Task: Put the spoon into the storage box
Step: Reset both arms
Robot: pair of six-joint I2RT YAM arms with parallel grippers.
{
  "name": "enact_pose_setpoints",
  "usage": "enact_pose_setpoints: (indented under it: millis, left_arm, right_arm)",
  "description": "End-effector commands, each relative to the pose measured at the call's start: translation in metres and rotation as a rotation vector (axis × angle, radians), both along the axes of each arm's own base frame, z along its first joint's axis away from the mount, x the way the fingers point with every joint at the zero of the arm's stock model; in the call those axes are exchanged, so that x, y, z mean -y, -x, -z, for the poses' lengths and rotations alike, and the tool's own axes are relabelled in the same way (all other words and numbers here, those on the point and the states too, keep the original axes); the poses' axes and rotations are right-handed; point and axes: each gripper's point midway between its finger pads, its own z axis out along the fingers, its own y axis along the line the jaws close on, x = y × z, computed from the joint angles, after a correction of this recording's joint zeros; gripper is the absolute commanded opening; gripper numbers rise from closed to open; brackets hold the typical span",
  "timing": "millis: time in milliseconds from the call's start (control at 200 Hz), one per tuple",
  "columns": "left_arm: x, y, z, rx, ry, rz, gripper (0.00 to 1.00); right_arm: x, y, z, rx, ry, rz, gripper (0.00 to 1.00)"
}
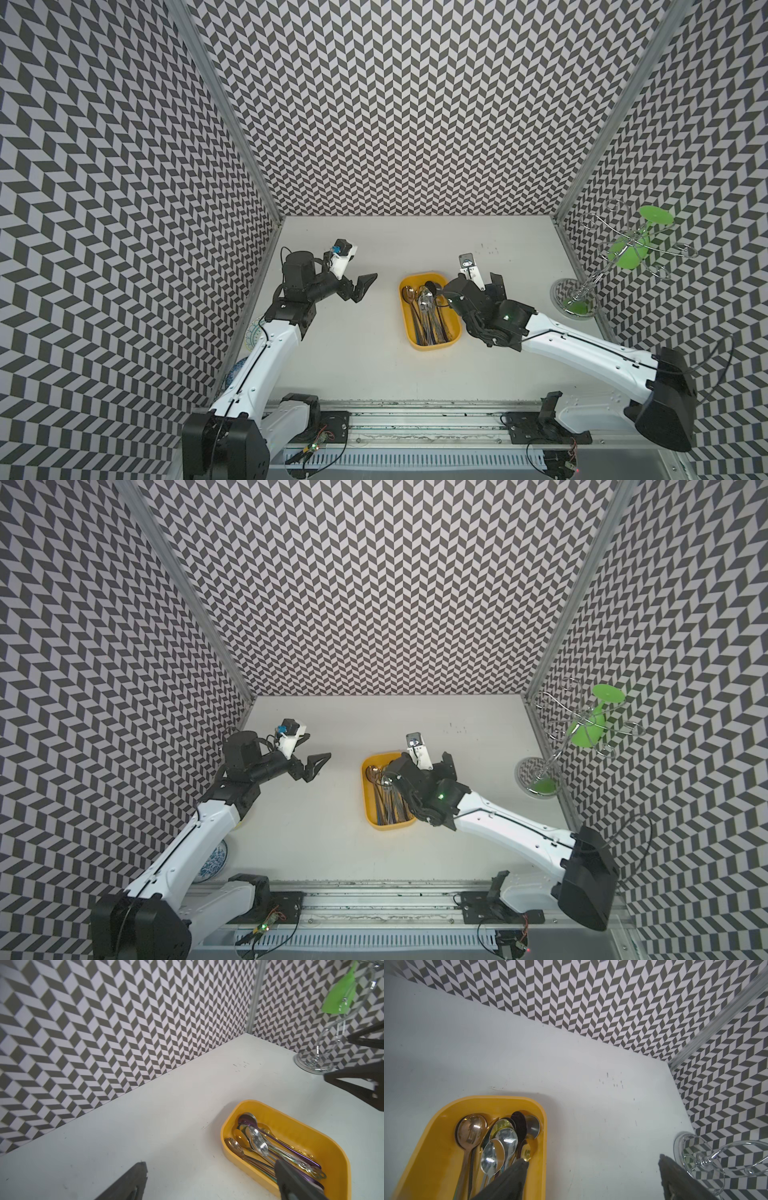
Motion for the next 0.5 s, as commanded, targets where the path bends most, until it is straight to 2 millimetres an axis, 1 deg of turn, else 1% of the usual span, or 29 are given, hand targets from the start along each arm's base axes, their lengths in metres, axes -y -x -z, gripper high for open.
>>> enact_pose_setpoints:
  millis: [0,70,75,85,95,165,210,285,366,491]
  left_arm:
    - [-0.028,-0.024,-0.012,0.022,0.040,-0.219,1.00]
    - [-0.040,-0.031,-0.011,0.035,0.041,-0.303,1.00]
    - [-0.041,-0.032,-0.010,0.034,0.041,-0.308,1.00]
    - [-0.043,-0.033,-0.009,0.033,0.043,-0.322,1.00]
    - [-0.045,-0.034,-0.009,0.031,0.044,-0.337,1.00]
    - [-0.061,-0.043,-0.005,0.021,0.059,-0.449,1.00]
    - [-0.068,-0.045,-0.003,0.027,0.053,-0.488,1.00]
    - [-0.073,-0.047,0.004,0.060,0.010,-0.502,1.00]
    - [-0.081,-0.052,0.011,0.083,-0.022,-0.541,1.00]
    - [-0.091,-0.059,0.024,0.095,-0.027,-0.587,1.00]
  right_arm:
    - [0.009,-0.007,-0.042,0.196,-0.084,-0.003,1.00]
    - [0.014,-0.003,-0.045,0.253,-0.135,-0.050,1.00]
    - [0.014,-0.003,-0.043,0.252,-0.132,-0.054,1.00]
    - [0.016,-0.002,-0.046,0.270,-0.144,-0.057,1.00]
    - [0.017,-0.002,-0.044,0.276,-0.145,-0.060,1.00]
    - [0.030,0.006,-0.051,0.357,-0.184,-0.071,1.00]
    - [0.038,0.009,-0.053,0.396,-0.209,-0.084,1.00]
    - [0.049,0.013,-0.051,0.448,-0.229,-0.115,1.00]
    - [0.067,0.015,-0.047,0.488,-0.238,-0.096,1.00]
    - [0.089,0.009,-0.035,0.486,-0.236,-0.043,1.00]
